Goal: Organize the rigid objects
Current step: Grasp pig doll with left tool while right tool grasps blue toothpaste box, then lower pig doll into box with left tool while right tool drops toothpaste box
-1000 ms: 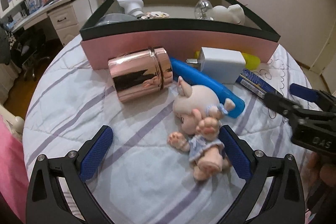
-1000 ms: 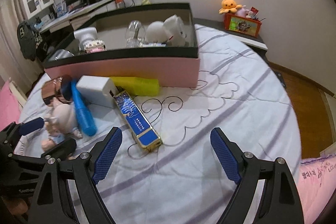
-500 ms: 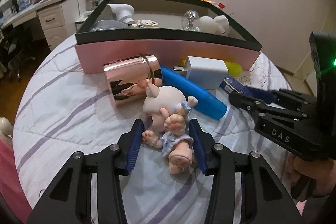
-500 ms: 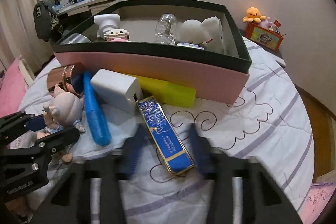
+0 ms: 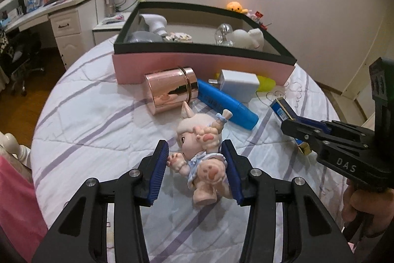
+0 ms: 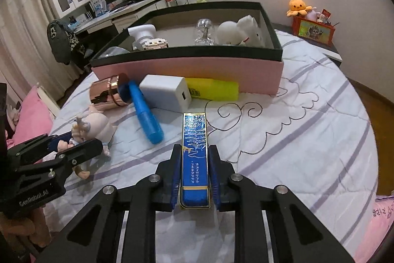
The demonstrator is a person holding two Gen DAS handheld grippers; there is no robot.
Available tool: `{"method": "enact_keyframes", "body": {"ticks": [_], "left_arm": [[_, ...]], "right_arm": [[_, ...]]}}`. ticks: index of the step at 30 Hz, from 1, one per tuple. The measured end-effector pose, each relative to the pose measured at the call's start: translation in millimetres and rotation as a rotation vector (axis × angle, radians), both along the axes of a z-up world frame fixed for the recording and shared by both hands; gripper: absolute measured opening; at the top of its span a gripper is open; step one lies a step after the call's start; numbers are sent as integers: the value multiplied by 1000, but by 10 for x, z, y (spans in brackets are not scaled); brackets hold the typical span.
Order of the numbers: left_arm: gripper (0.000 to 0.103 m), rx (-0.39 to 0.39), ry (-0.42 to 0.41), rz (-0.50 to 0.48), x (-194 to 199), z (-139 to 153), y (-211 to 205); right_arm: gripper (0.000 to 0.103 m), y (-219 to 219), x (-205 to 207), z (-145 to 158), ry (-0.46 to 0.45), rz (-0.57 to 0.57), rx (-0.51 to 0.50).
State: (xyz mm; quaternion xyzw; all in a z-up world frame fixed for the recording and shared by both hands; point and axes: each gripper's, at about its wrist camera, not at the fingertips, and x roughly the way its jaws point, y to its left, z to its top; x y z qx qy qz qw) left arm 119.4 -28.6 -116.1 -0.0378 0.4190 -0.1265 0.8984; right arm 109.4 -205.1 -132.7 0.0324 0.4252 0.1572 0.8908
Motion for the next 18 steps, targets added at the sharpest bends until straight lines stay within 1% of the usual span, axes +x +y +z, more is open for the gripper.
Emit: {"method": "enact_keyframes", "body": {"ticks": [10, 14, 18], "left_arm": [[45, -11, -37, 0, -137, 160, 63], [45, -12, -70, -2, -156, 307, 82], [45, -9, -113, -6, -84, 475, 82]], "right_arm": [[21, 42, -130, 236, -52, 8, 3], [21, 63, -144, 348, -79, 15, 5], [21, 54, -88, 469, -110, 19, 5]]}}
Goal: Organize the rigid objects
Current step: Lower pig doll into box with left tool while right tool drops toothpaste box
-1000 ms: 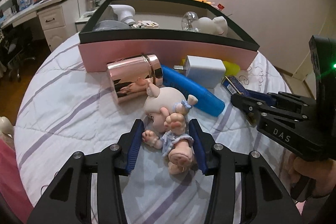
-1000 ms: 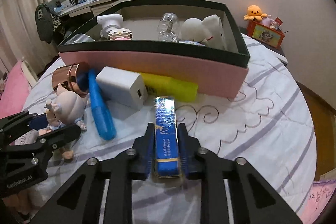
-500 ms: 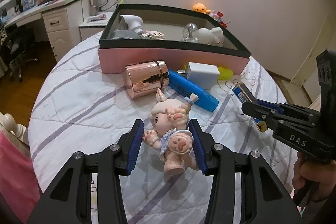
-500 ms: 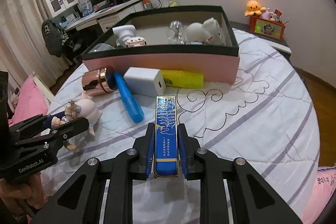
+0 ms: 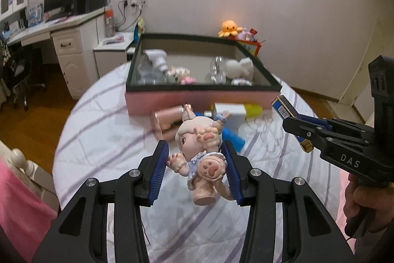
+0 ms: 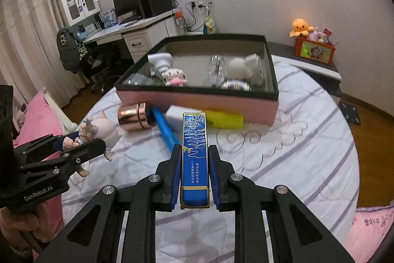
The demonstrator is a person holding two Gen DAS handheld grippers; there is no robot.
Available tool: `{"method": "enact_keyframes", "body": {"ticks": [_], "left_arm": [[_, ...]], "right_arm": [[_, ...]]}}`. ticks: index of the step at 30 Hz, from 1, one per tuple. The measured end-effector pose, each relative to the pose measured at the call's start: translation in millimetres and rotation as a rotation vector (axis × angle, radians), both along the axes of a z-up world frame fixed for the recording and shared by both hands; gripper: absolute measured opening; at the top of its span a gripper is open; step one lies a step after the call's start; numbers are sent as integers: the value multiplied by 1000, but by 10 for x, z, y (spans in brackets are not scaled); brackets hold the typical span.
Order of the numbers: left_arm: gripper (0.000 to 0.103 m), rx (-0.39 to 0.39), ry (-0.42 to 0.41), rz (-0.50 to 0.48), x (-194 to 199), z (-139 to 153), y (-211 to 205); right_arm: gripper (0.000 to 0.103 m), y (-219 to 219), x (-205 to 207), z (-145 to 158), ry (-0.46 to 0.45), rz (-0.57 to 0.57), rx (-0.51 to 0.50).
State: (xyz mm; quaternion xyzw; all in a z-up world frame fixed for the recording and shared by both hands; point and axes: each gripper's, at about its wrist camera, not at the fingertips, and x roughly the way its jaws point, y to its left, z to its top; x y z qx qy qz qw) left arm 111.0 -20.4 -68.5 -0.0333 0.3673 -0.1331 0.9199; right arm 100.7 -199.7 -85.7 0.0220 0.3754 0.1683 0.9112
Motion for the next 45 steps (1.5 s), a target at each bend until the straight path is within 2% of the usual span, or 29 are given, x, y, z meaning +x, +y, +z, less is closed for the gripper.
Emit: {"method": "enact_keyframes", "body": {"ticks": [8, 15, 24, 33, 35, 36, 37, 39, 40, 42, 45], "left_arm": [[45, 8, -83, 8, 417, 298, -9], [45, 2, -118, 3, 1114, 445, -139], [45, 5, -44, -8, 2020, 193, -316], [47, 24, 23, -26, 2305, -40, -403], [49, 30, 20, -20, 2296, -44, -397], [58, 31, 11, -12, 2266, -31, -385], [63, 38, 2, 3, 2235, -13, -369], [88, 55, -21, 38, 2175, 44, -315], [92, 45, -43, 48, 2108, 90, -267], [102, 38, -67, 61, 1995, 149, -208], [103, 45, -95, 71, 1790, 226, -137]], "right_arm": [[21, -19, 407, 292, -71, -3, -11], [21, -74, 1036, 383, -84, -28, 3], [21, -107, 1888, 105, -2, -82, -2], [22, -118, 2098, -90, 43, -105, 0], [29, -120, 2079, -72, 36, -106, 8], [47, -120, 2062, -59, 32, -107, 11], [67, -128, 2038, -41, 22, -113, 12], [78, -181, 1968, 7, -1, -151, 1], [85, -219, 1934, 19, -1, -159, 14], [86, -243, 1876, 55, -5, -180, 19], [87, -298, 1692, 117, -12, -227, 10]]}}
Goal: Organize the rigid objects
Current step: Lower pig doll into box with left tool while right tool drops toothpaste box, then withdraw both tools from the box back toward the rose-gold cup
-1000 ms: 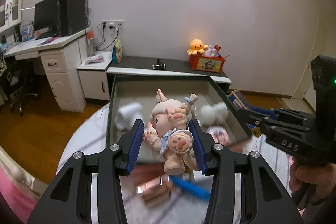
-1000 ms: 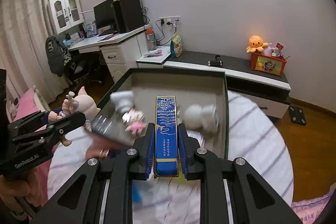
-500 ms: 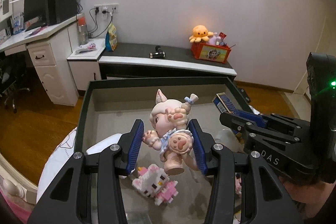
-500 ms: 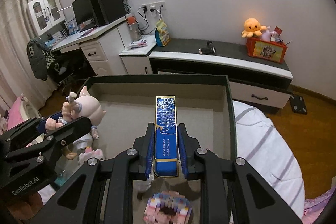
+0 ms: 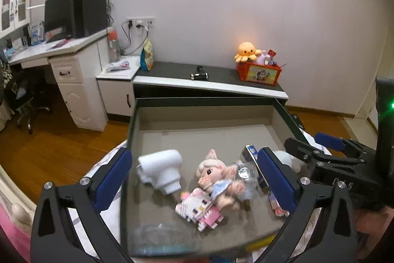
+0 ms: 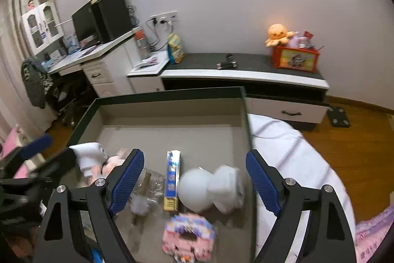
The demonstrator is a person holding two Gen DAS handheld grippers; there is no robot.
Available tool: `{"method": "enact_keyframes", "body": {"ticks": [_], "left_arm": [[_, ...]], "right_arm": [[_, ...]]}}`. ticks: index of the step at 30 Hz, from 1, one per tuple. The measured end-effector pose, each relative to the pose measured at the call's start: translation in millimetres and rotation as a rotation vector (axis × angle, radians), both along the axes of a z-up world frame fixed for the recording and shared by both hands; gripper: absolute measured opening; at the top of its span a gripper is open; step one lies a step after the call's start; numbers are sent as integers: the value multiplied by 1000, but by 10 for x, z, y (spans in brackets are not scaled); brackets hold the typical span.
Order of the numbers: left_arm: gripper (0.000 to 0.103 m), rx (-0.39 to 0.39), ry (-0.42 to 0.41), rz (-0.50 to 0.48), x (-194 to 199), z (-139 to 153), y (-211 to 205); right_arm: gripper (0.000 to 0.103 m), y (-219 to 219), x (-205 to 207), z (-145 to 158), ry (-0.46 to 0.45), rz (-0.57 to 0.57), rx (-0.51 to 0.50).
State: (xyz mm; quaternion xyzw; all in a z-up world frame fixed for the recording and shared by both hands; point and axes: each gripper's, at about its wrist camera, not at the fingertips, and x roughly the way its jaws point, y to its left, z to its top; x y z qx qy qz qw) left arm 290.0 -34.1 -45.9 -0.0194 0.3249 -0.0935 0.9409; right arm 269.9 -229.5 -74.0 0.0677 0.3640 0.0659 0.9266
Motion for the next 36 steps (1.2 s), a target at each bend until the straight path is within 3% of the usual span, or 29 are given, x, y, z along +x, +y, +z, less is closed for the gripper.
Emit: {"method": "enact_keyframes", "body": {"ticks": [3, 19, 36], "left_arm": [[103, 5, -9, 2, -193, 45, 52], [103, -19, -65, 31, -1233, 326, 238], [103, -39, -50, 46, -2045, 270, 293]], "right_arm": [[103, -26, -175, 73, -21, -18, 23], [103, 118, -1177, 441, -117, -13, 26], [103, 103, -2140, 508, -167, -8, 44]]}}
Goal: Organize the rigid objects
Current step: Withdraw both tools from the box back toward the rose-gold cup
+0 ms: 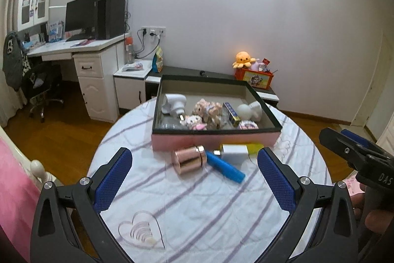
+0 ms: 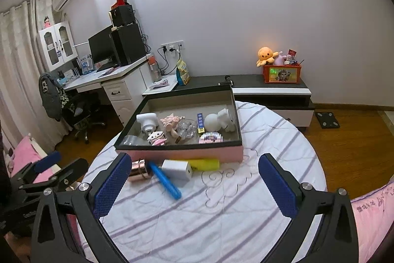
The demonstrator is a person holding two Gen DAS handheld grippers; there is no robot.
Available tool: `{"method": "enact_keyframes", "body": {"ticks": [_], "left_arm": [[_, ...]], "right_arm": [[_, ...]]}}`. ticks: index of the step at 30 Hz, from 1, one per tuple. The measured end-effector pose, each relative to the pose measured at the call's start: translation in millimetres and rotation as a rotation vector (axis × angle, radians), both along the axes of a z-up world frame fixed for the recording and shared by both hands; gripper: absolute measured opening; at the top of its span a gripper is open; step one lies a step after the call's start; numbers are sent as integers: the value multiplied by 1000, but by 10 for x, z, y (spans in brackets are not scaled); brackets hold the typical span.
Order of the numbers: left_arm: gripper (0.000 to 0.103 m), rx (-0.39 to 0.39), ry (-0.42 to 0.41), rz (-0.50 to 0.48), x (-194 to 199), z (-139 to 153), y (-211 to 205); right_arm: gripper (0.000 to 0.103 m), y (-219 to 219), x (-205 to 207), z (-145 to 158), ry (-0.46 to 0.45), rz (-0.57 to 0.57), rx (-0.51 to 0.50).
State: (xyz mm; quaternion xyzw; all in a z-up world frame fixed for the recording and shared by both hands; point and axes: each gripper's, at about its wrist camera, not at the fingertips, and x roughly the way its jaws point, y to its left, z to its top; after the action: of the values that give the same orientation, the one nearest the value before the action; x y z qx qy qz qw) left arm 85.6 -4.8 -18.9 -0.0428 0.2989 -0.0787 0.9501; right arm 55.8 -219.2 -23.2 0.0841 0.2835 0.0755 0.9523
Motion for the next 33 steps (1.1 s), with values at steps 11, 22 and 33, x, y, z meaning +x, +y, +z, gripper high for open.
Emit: {"method": "enact_keyframes", "body": {"ticks": [11, 22, 33], "left_arm": [[103, 3, 3, 13, -302, -30, 60], [103, 3, -5, 9, -371, 3, 46], [103, 8, 28, 10, -287, -90, 34]], "right_arm": [[103, 61, -309, -68, 7, 2, -17], [103, 73, -367, -75, 12, 2, -25], [103, 57, -316, -148, 42, 2, -28]]}}
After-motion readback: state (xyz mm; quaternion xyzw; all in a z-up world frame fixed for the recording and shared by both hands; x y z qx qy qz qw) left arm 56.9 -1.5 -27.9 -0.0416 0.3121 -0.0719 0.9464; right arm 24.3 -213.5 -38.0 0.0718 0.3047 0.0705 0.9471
